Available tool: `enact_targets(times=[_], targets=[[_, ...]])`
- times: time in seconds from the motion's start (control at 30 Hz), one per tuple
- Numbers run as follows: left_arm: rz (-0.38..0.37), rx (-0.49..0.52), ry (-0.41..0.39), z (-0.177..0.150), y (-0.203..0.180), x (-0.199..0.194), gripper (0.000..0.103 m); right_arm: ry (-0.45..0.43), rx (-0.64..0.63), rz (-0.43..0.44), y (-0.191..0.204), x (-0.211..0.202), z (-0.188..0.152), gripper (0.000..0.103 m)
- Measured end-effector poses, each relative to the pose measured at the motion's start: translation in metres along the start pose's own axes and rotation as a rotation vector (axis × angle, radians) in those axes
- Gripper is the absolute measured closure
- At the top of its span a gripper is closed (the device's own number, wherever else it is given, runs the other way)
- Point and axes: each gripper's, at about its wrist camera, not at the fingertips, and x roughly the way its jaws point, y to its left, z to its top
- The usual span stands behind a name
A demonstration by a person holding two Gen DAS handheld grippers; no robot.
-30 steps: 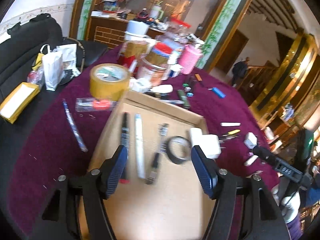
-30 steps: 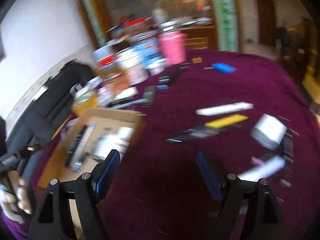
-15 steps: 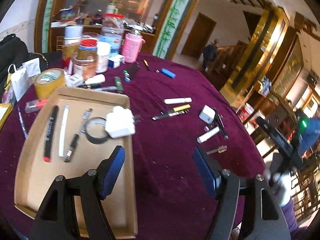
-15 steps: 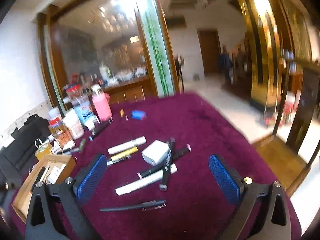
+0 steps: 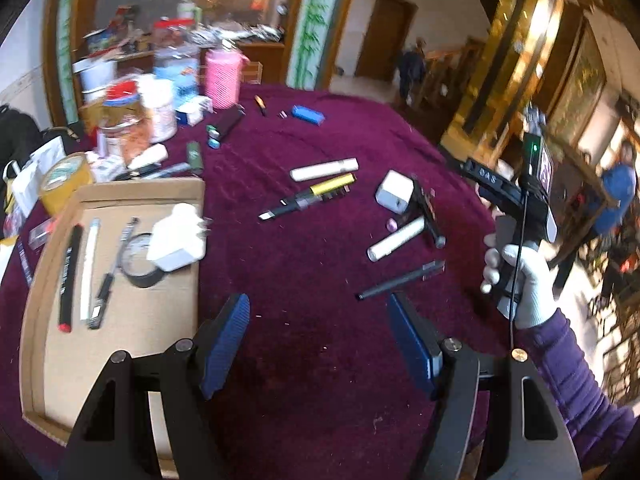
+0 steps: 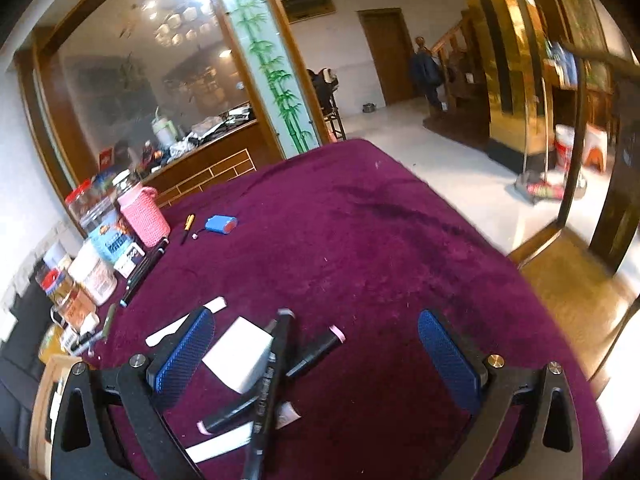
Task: Organize rigid objects
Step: 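Move both tools back over the loose pens on the table, then grasp a white marker with the left tool while the right tool grasps a black pen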
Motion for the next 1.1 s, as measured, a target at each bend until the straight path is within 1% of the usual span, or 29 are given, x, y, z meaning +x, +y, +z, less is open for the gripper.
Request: enact_targets(times=[0.03,0.07,0.13,0.2,0.27,0.37,0.43,0.47,0.5,0.53,0.57,0.6,0.63,0.67,0.7,0.73,0.83,0.97,1.03,1.07,1.1], targets=[[0.011,0.019,0.03,0.001,-0.005,0.013,0.032,0.047,0.018,-0.008,-0.005,0.007,-0.002,0.001],[0.013,0.033,0.057,0.003,-0.01,0.027,0.032,0.076,0.039,0.019,-0.009,0.011,-0.002,0.001],[0.001,0.059,0.091,0.009,-0.021,0.051,0.032,0.049,0.04,0.017,-0.012,0.007,0.0,0.001],[-0.012,0.111,0.104,0.017,-0.036,0.074,0.033,0.039,0.03,0.026,-0.011,0.004,0.0,0.001],[-0.018,0.199,0.11,0.029,-0.057,0.102,0.033,0.046,0.03,0.046,-0.009,0.004,0.0,0.001],[-0.033,0.301,0.143,0.042,-0.083,0.139,0.035,0.049,0.012,0.033,-0.006,0.006,0.001,0.001],[-0.059,0.357,0.168,0.047,-0.098,0.159,0.036,0.043,0.001,0.03,-0.003,0.005,0.002,0.001],[-0.061,0.378,0.18,0.048,-0.103,0.168,0.036,0.039,-0.005,0.025,-0.003,0.005,0.002,0.001],[-0.055,0.397,0.189,0.049,-0.108,0.176,0.038,0.035,-0.008,0.022,-0.003,0.004,0.003,0.001],[-0.048,0.416,0.197,0.049,-0.113,0.185,0.05,0.035,-0.008,0.022,-0.002,0.005,0.004,0.001],[-0.046,0.426,0.202,0.048,-0.115,0.19,0.054,0.037,-0.006,0.023,-0.002,0.005,0.004,0.001],[-0.058,0.416,0.184,0.049,-0.116,0.189,0.072,0.04,-0.003,0.023,-0.002,0.006,0.004,0.001],[-0.056,0.406,0.184,0.049,-0.116,0.188,0.081,0.044,0.002,0.022,-0.003,0.006,0.005,0.001],[-0.062,0.391,0.186,0.048,-0.114,0.185,0.083,0.047,0.006,0.02,-0.004,0.007,0.005,0.001],[-0.083,0.372,0.189,0.046,-0.11,0.18,0.084,0.053,0.014,0.019,-0.005,0.008,0.006,0.001],[-0.089,0.362,0.194,0.043,-0.107,0.178,0.085,0.058,0.02,0.021,-0.007,0.009,0.005,0.001],[-0.084,0.354,0.211,0.031,-0.099,0.162,0.085,0.07,0.036,0.021,-0.01,0.011,0.005,0.001],[-0.062,0.335,0.218,0.029,-0.089,0.152,0.085,0.078,0.047,0.024,-0.013,0.012,0.005,0.001],[-0.035,0.334,0.227,0.029,-0.091,0.159,0.082,0.086,0.052,0.025,-0.014,0.014,0.004,0.001],[-0.029,0.337,0.215,0.029,-0.094,0.162,0.08,0.091,0.053,0.022,-0.015,0.015,0.004,0.001],[-0.027,0.342,0.201,0.031,-0.098,0.166,0.074,0.098,0.056,0.02,-0.017,0.017,0.003,0.001]])
